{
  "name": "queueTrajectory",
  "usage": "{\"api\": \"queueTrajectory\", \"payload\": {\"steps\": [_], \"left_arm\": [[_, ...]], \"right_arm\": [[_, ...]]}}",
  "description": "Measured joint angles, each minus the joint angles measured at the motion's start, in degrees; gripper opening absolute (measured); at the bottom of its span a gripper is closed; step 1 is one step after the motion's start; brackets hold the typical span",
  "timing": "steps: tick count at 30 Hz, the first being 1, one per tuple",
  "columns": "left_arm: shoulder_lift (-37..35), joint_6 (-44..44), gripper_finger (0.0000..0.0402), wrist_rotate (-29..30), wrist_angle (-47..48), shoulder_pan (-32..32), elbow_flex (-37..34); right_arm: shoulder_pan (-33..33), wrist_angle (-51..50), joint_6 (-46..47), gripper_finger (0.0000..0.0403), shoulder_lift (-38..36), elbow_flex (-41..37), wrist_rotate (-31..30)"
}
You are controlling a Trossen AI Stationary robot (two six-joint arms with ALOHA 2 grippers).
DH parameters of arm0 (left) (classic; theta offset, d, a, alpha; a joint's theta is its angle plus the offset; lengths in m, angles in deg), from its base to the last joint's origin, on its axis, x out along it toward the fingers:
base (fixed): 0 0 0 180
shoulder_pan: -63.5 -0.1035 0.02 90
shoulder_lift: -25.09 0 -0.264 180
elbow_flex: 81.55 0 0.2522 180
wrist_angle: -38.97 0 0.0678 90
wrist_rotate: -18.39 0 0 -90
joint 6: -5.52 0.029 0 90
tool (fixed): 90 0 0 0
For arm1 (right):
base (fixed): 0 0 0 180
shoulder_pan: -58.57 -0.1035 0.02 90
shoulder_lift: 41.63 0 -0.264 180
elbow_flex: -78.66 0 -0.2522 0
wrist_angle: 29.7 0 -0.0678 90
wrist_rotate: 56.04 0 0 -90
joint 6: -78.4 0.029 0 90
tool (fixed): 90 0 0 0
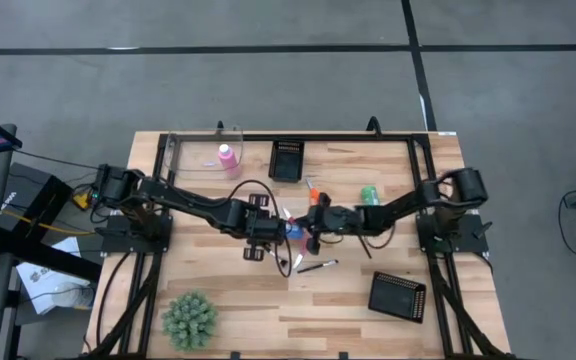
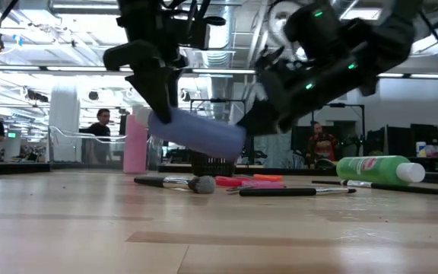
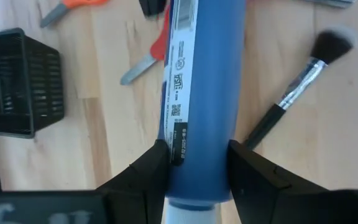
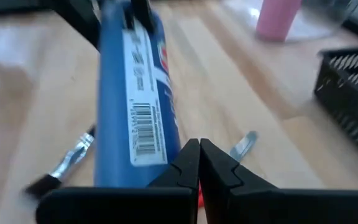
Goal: Pick & Place Paint Supplies
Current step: Put the purple paint bottle into the transparent bin
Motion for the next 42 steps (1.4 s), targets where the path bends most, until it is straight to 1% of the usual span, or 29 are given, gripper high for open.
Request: {"api": "queueTrajectory", "payload": {"steps": [4,7,12,16,21,26,29,39,42], "left_arm": [[0.0,-0.46,0.0136,-0.19,-1.03,0.22,0.02],[-0.22,-0.91,0.0136,0.36,-0.83,0.26,-0.32],[-0.17,-3.31,0.0136,2.57,1.47,0.13,-0.98],[-0.15,-5.0,0.0135,5.52,4.22,0.18,-1.03],[-0.15,-7.24,0.0135,4.47,8.16,-0.11,-1.09],[-0.13,-7.3,0.0135,4.01,7.77,0.26,-1.09],[-0.13,-7.16,0.0135,3.89,5.72,0.39,-1.09],[-0.15,-7.02,0.0135,3.55,3.66,0.39,-1.09],[-0.37,-6.96,0.0135,3.52,3.07,0.43,-1.09]], "right_arm": [[0.0,-6.64,-0.47,0.0,4.58,5.75,0.11],[0.0,-7.53,-0.49,0.0,5.84,7.63,-0.97],[-0.11,-7.12,-0.47,0.0,3.35,6.88,-4.99],[-0.58,-8.25,-1.12,0.0,1.15,6.41,-3.68],[-1.93,-8.18,-1.41,0.0,-0.46,6.45,-4.32],[-2.03,-6.26,-0.87,0.0,-0.73,6.45,-4.6],[-1.68,-5.61,-0.43,0.0,-0.08,6.47,-4.64],[-0.95,-7.75,1.19,0.0,0.07,6.43,-4.56],[-0.7,-7.99,2.07,0.0,0.09,6.43,-3.47]]}}
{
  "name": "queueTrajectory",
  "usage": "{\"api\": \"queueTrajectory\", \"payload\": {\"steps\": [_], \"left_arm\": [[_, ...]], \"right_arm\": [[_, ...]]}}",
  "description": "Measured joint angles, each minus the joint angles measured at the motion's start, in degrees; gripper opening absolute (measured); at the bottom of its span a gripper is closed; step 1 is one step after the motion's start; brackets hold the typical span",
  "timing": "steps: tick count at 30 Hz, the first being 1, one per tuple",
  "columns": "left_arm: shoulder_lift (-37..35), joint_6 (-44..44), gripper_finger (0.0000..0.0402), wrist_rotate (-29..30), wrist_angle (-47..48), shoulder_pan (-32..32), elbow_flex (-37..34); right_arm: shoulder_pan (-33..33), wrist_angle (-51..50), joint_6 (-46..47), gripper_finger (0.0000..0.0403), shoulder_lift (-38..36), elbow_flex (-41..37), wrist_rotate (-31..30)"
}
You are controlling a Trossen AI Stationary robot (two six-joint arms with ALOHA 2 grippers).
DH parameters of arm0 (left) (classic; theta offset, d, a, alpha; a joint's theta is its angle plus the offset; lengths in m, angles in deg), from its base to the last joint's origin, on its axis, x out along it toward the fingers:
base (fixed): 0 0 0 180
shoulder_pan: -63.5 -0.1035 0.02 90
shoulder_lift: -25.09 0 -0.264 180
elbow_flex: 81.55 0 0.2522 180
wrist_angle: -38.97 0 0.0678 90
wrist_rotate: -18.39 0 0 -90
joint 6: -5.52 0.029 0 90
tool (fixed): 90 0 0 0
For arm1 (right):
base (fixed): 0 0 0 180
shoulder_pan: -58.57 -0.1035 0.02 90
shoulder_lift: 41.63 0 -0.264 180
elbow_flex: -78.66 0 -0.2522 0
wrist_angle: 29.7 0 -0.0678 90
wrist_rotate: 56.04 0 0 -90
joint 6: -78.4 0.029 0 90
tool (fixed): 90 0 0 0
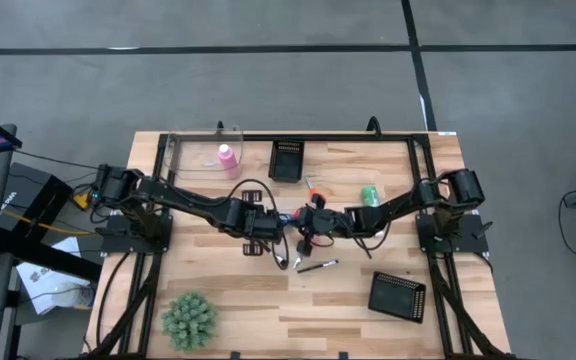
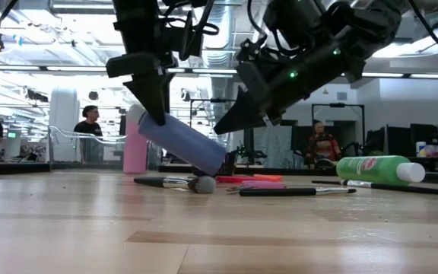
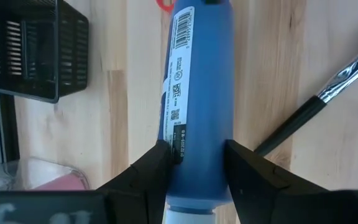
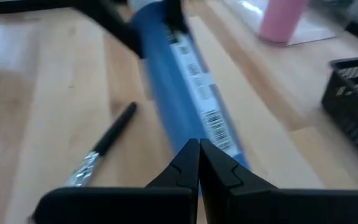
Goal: Pick & Place Paint Supplies
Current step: Put the purple paint bottle into the transparent bin
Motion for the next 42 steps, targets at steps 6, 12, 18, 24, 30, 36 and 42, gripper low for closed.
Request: {"api": "queueTrajectory", "payload": {"steps": [6,12,18,24,30,36,42], "left_arm": [[-0.17,0.22,0.0135,-0.02,-2.0,0.01,-0.02],[-0.39,0.55,0.0133,-1.49,-2.48,0.19,-0.02],[-2.05,2.47,0.0133,-1.77,-6.74,0.79,-0.02],[-9.95,4.0,0.0134,-1.73,-8.61,2.19,0.0],[-20.4,-1.91,0.0135,-2.57,-4.86,3.69,-4.32],[-23.39,-8.28,0.0158,-5.43,-12.61,3.2,-19.67],[-21.53,-13.95,0.0232,-6.46,-20.44,0.76,-28.63]], "right_arm": [[1.09,2.31,0.61,0.0,3.7,0.02,1.86],[2.09,2.91,1.66,0.0,7.51,1.39,3.96],[2.43,2.5,1.22,0.0,7.7,1.75,4.86],[1.97,1.1,0.98,0.0,7.7,1.61,4.85],[-0.63,2.13,-2.6,0.0,6.57,1.42,4.51],[-3.76,2.23,-7.87,0.0001,2.58,1.42,4.47],[-6.93,2.75,-11.02,0.0045,-2.16,1.43,3.29]]}}
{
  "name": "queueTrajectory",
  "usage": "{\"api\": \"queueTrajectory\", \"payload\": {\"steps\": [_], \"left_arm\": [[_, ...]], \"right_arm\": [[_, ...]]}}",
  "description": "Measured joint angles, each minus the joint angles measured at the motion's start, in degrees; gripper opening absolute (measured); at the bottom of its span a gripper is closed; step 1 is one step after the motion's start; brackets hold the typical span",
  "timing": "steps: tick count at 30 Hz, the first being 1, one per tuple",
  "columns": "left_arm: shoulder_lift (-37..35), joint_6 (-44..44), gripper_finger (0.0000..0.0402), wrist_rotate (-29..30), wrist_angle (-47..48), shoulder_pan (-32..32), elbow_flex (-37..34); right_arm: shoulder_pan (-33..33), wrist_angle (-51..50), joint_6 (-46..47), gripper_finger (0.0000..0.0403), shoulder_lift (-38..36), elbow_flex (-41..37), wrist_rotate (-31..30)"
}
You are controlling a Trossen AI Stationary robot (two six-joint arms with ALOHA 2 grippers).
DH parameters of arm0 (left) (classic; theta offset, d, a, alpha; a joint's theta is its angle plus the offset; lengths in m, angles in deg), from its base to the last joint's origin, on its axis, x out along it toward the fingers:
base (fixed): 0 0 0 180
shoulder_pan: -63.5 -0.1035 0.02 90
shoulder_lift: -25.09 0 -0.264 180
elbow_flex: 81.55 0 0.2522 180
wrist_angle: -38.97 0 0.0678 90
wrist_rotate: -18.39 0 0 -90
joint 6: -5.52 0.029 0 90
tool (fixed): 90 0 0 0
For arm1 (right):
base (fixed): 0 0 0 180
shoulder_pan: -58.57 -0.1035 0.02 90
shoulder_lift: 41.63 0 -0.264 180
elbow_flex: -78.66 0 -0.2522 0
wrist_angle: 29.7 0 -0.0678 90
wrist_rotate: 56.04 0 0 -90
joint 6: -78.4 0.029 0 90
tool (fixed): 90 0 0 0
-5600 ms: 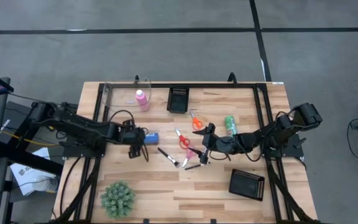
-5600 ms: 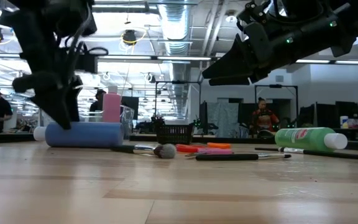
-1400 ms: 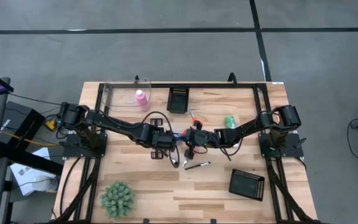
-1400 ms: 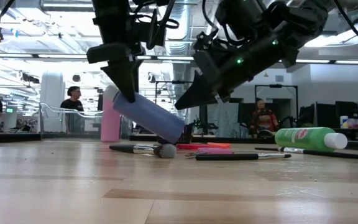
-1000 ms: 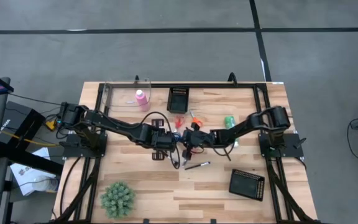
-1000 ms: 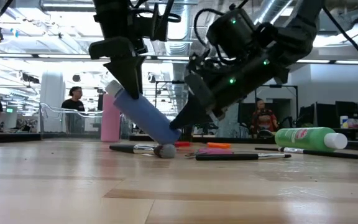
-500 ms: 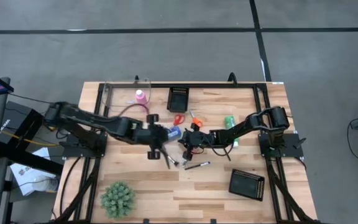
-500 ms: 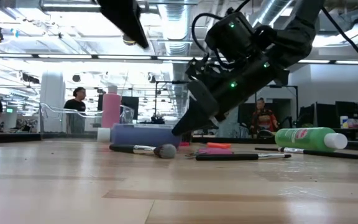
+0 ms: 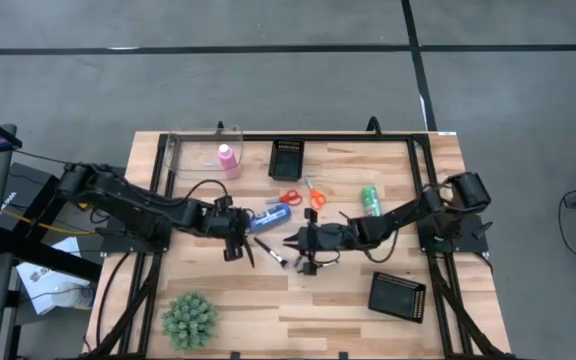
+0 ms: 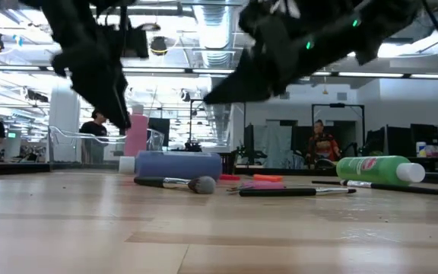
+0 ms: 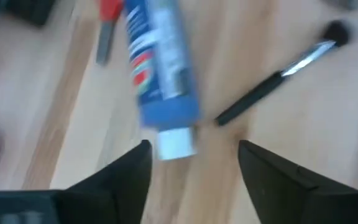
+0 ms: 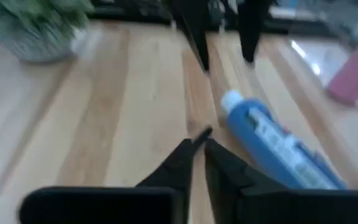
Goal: Pick & Place Paint Supplies
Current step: Put the purple paint bottle into the transparent bin
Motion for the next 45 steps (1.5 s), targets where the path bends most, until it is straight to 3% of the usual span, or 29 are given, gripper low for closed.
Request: {"api": "queueTrajectory", "payload": {"steps": [6,10,13,18,30,34,42,45], "left_arm": [[0.29,-2.82,0.0281,-2.32,-1.04,-3.09,-3.19],[0.29,-2.66,0.0287,-5.61,-6.89,-3.4,-5.48],[0.28,-2.63,0.0285,-5.85,-11.06,-3.24,-6.62],[0.29,-2.5,0.0285,-5.7,-12.48,-3.27,-7.87],[8.74,-2.08,0.0274,-4.15,-18.75,-3.43,-8.83],[9.49,-2.11,0.0233,-4.0,-19.32,-3.4,-8.83],[6.29,-2.33,0.0111,-4.1,-17.8,-3.4,-8.81],[4.61,-2.35,0.0107,-4.31,-16.25,-3.4,-8.81]], "right_arm": [[-3.78,-2.36,-3.32,0.0151,-4.13,-0.03,-3.74],[-5.97,-5.3,-3.67,0.0223,-6.73,-0.03,-8.18],[-6.96,-9.13,-3.19,0.0254,-8.15,-0.03,-12.43],[-8.27,-11.05,-3.03,0.026,-8.86,-0.03,-16.67],[-8.34,-11.53,-1.97,0.0258,-8.68,-0.05,-17.07],[-8.34,-11.76,-1.92,0.0258,-8.68,-0.05,-17.07],[-8.34,-12.86,-1.01,0.0258,-8.66,-0.08,-17.0],[-8.34,-13.0,-0.88,0.0258,-8.66,-0.08,-16.96]]}}
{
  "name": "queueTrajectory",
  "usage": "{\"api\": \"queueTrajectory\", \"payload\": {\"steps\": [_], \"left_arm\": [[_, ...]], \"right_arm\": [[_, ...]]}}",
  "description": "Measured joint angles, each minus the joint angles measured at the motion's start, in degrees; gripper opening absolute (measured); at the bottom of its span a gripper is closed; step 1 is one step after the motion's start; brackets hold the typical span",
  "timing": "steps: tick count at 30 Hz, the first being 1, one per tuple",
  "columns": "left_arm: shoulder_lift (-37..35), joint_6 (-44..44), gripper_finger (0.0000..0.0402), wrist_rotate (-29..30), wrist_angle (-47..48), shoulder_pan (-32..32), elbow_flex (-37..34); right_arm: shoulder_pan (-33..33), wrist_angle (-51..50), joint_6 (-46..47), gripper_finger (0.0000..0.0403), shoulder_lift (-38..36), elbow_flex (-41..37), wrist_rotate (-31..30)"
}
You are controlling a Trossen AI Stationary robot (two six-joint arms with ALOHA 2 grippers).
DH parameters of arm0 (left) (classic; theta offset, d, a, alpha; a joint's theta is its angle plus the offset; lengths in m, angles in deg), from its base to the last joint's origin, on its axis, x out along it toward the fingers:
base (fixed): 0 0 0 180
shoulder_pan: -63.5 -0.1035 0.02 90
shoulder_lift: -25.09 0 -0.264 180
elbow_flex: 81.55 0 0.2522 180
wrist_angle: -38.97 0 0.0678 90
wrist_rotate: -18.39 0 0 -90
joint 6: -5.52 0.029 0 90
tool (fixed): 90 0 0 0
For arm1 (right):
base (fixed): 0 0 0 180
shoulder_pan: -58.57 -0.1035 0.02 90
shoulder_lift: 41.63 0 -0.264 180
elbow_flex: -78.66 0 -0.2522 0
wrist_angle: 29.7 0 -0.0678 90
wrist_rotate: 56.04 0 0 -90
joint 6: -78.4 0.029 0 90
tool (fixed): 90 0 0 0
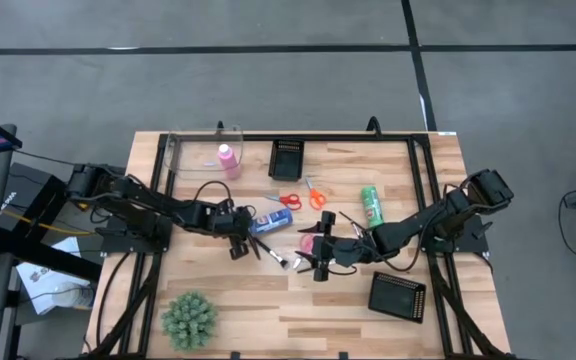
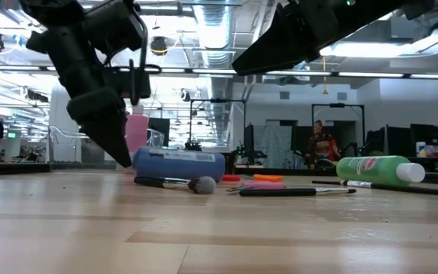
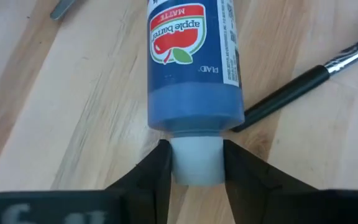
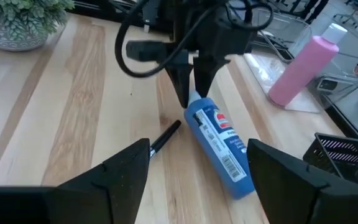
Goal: Pick & Place Paint Supplies
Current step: Put the purple paint bottle into the transparent bin
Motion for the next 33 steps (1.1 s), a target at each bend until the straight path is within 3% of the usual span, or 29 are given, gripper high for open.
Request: {"api": "queueTrajectory", "payload": {"steps": [7,23,33], "left_arm": [[-3.85,-1.78,0.0107,-0.03,6.3,0.0,0.09],[-5.75,-10.7,0.0107,2.62,53.79,0.0,21.69],[-4.82,-14.77,0.0107,2.93,75.63,-2.93,30.27]], "right_arm": [[0.0,0.0,0.0,0.0258,0.0,0.0,0.13],[-0.18,-0.52,-0.12,0.0258,0.04,-0.02,0.4],[-0.48,-1.44,0.9,0.0258,0.04,-1.87,1.98]]}}
